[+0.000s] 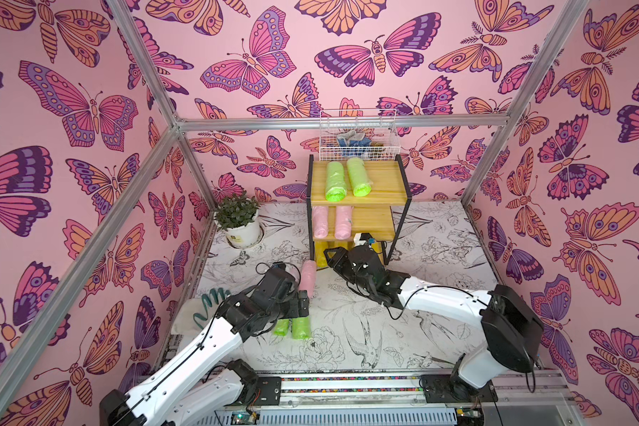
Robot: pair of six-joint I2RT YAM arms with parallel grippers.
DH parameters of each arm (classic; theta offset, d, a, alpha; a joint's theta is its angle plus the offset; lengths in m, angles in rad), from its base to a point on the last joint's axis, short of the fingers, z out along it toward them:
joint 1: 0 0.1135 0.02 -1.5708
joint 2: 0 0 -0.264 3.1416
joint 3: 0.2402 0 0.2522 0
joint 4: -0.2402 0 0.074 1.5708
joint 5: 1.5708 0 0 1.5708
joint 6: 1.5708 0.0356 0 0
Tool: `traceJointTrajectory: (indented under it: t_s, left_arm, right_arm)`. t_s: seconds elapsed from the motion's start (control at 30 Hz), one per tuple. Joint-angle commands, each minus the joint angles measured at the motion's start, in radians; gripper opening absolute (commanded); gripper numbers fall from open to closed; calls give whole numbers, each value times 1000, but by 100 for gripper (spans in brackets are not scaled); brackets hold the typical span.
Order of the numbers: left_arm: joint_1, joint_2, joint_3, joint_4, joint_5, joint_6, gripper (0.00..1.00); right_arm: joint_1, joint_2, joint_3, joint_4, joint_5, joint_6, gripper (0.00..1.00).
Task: Sort the rolls of trash bags by color and place them on the shelf
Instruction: Place the roll of trash bags on the shelf, then pick up the roll of trash bags from the center of the board.
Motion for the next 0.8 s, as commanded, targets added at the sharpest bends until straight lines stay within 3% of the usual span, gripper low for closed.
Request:
traceJointTrajectory:
  t_s: [0.0,0.27,0.77]
  left_arm:
    - [48,90,54,43,65,66,94]
    - [113,324,137,139,127,139,90]
    - [155,639,244,273,108,153,84]
  right_arm:
    - [40,-79,-28,-132,87,-121,55]
    - [76,-268,-131,-237,152,-196,56]
    - [125,-598,-277,-416,310,-284,58]
